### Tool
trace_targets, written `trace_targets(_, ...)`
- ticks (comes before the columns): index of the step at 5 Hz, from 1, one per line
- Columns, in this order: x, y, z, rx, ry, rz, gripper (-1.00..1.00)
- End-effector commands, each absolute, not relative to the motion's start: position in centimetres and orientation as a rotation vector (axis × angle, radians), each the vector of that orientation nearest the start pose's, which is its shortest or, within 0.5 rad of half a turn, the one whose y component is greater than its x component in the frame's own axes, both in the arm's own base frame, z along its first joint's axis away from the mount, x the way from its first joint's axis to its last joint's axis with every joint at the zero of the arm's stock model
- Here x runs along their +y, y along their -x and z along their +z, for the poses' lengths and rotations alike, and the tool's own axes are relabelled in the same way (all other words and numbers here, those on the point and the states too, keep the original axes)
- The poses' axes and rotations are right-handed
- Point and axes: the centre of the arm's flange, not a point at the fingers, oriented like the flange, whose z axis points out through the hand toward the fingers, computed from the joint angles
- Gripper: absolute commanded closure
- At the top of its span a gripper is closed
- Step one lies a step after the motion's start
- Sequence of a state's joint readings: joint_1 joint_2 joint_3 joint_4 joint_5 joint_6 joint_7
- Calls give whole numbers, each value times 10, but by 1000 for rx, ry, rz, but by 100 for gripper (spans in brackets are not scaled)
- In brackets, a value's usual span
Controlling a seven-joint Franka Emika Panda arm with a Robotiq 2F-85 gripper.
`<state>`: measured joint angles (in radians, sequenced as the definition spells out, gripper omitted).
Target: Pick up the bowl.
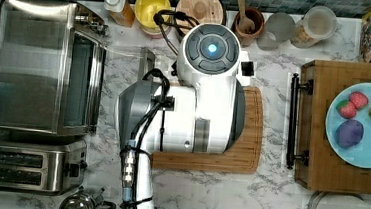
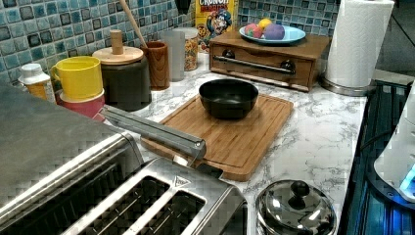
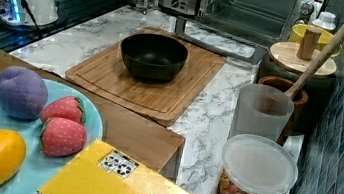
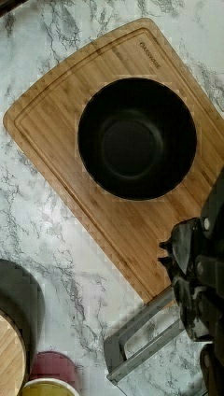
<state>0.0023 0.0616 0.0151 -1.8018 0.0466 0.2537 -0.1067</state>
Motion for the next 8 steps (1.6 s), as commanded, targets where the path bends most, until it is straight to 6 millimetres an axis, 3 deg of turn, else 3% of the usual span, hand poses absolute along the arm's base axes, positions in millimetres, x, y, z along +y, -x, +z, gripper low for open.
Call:
trace_targets(1, 14, -577, 502, 1026, 2934, 75, 100)
trace_targets(2, 7, -565, 492, 936, 2994, 58, 100)
trace_targets(3, -23, -536, 471, 932, 3006, 47, 100)
trace_targets(4, -49, -522, 453, 925, 3016, 115, 100)
trace_targets(6, -79, -486, 427, 924, 3043, 142, 100)
trace_targets(7, -89, -474, 411, 948, 3053, 204, 0)
trace_targets(8, -96, -459, 390, 983, 3071, 242, 0)
